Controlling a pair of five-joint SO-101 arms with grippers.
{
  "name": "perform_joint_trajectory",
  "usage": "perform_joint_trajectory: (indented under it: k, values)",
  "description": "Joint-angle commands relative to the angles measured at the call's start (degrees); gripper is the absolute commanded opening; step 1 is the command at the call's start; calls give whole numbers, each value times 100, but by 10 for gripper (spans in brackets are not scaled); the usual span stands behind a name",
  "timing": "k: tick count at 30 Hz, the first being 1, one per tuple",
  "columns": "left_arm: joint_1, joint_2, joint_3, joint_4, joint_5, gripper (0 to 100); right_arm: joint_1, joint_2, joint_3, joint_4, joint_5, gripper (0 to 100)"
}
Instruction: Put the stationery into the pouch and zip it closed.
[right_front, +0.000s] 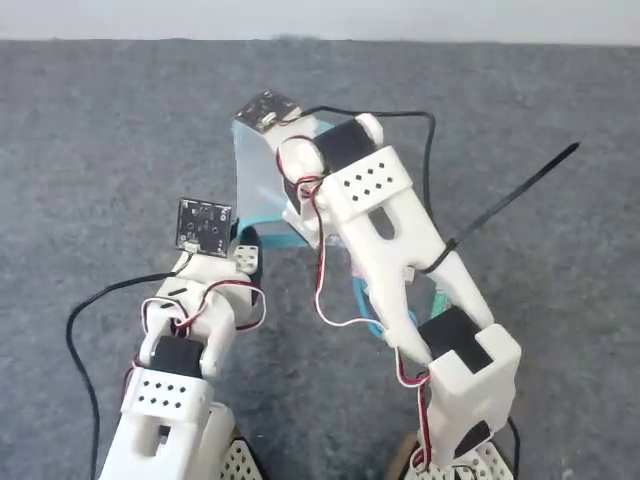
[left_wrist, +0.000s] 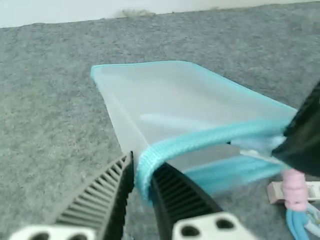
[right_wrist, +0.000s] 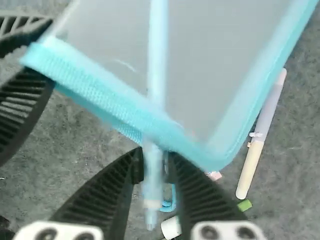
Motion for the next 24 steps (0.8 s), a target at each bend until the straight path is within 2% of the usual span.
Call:
perform_joint_trajectory:
  k: [1, 3, 6, 12, 18, 20, 22, 24]
  values:
    - [9, -18, -66, -97, -18, 12, 207, -207, -316, 233, 79, 251]
    - [-18, -18, -13, -193, -18, 12, 189, -277, -316, 224, 70, 276]
    - [-35, -18, 31, -255, -18, 12, 251, -629, -299, 233, 70, 256]
    - [-44, -18, 31, -255, 26, 12, 760, -2114, 18, 242, 97, 246]
    - [-1284, 26, -330, -158, 809, 12, 1499, -2756, 2119, 154, 316, 246]
    - [-862, 26, -347, 88, 607, 12, 1789, -2721, 2875, -163, 325, 246]
    - [97, 18, -295, 325, -18, 12, 2070, -2721, 3534, -629, 325, 247]
    - [756, -18, -207, 440, -413, 12, 2281, -2721, 4114, -1042, 334, 247]
